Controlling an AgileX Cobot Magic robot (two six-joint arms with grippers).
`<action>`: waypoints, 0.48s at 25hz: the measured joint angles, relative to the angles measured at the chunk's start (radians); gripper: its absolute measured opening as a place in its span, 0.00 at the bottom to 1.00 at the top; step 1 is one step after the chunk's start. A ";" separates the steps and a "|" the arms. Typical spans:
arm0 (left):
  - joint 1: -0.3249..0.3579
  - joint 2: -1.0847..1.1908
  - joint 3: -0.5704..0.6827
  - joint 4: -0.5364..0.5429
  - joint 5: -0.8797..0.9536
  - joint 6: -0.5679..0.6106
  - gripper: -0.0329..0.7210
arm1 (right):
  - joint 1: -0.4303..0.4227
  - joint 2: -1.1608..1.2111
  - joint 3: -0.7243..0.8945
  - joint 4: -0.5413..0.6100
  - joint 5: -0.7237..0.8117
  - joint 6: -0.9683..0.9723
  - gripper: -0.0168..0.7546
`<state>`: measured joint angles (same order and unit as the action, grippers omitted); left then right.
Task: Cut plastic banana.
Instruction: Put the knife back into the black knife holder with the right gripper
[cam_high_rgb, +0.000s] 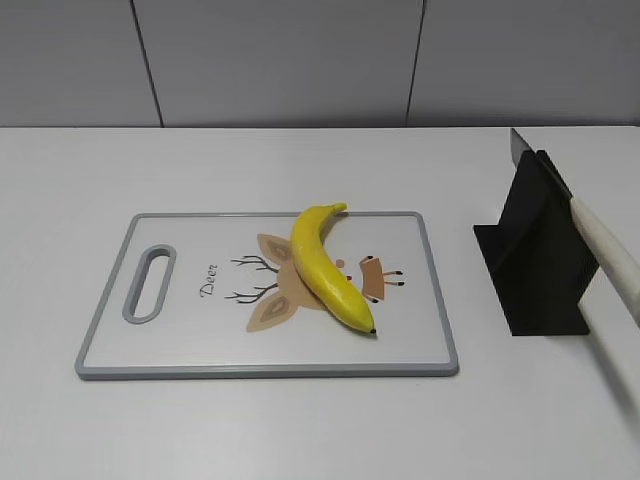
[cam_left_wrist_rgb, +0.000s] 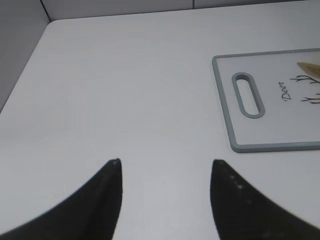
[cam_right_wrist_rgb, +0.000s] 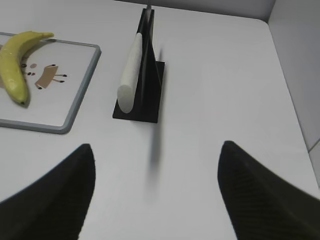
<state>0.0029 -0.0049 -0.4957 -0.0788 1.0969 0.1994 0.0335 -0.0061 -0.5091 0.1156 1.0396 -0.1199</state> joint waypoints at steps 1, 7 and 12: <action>0.007 0.000 0.000 0.000 0.000 0.000 0.78 | -0.009 0.000 0.000 0.001 0.000 0.000 0.79; 0.011 0.000 0.000 0.000 0.000 0.000 0.78 | -0.015 0.000 0.000 0.006 0.000 0.000 0.79; 0.011 0.000 0.000 0.000 0.000 0.000 0.78 | -0.015 0.000 0.000 0.006 0.000 0.000 0.78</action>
<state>0.0141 -0.0049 -0.4957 -0.0788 1.0969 0.1994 0.0181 -0.0061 -0.5091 0.1217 1.0396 -0.1199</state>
